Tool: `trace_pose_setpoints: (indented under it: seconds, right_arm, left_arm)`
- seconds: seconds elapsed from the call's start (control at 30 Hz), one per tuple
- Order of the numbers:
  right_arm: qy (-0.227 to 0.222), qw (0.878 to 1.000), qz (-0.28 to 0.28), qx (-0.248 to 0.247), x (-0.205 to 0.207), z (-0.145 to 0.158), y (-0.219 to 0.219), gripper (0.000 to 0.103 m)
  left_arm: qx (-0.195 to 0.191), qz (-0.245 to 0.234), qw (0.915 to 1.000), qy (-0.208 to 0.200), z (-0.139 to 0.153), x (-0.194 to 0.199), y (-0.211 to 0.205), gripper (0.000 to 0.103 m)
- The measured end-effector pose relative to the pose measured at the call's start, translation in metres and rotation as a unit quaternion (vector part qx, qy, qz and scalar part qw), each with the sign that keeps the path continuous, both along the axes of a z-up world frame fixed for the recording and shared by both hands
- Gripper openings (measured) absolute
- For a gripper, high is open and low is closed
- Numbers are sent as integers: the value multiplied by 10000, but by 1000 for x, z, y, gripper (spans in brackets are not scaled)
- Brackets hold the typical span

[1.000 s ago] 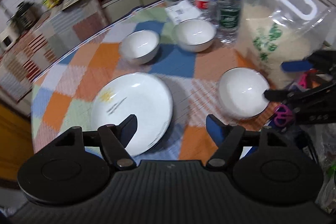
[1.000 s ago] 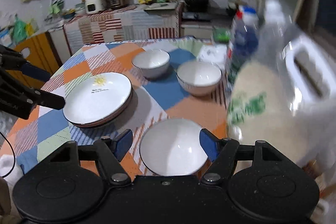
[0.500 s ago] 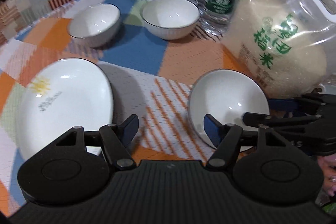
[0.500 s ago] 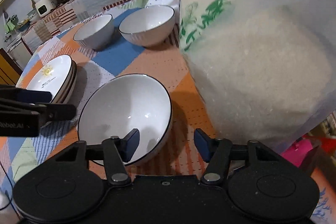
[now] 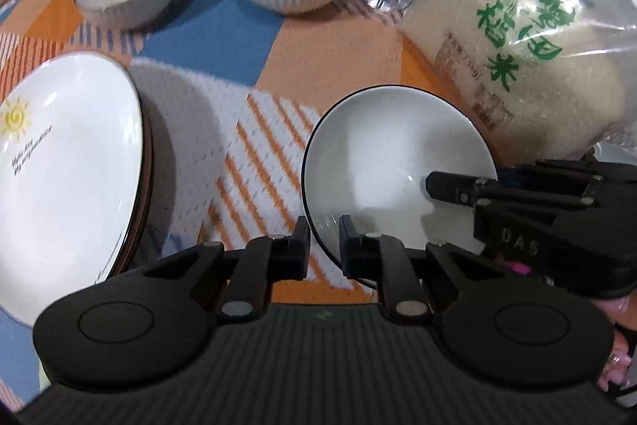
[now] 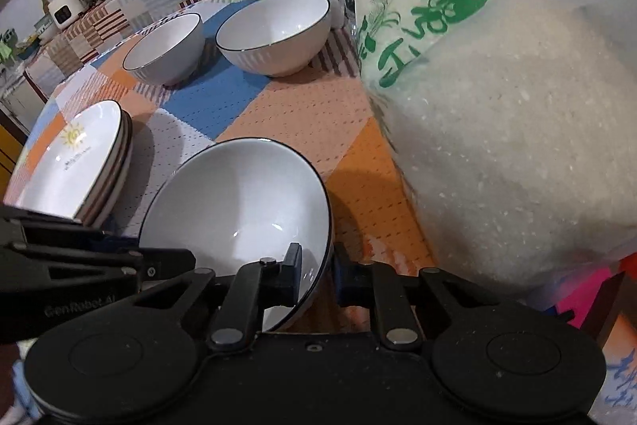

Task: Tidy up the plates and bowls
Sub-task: 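Carry the white bowl with the right gripper beside the plate stack and open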

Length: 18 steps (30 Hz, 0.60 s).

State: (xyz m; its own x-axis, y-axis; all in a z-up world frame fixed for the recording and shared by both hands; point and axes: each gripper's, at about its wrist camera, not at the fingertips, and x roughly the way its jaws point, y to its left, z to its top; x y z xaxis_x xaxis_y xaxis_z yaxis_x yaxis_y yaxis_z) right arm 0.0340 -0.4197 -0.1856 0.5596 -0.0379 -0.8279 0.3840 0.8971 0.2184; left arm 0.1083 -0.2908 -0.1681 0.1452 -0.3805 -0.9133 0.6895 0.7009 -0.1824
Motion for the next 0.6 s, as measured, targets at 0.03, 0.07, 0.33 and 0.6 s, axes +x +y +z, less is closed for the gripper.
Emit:
trace_pose_setpoints:
  seconds: [0.03,0.07,0.33,0.6]
  right_arm:
    - [9,10000,1,97,2,1,-1,19]
    - [19,9999,27,159,3,2,0,19]
    - [-160,9986,375,336,5,22,30,20]
    - [-222,9944,906,503,4,38,69,20]
  left_arm:
    - [-1,27,10000,89,1,2,3,14]
    - [1,36,9998,171,3,3,8,14]
    - [283,206,9989,297,24,0,41,14]
    - [493,265,9978,357,46,-5,90,13]
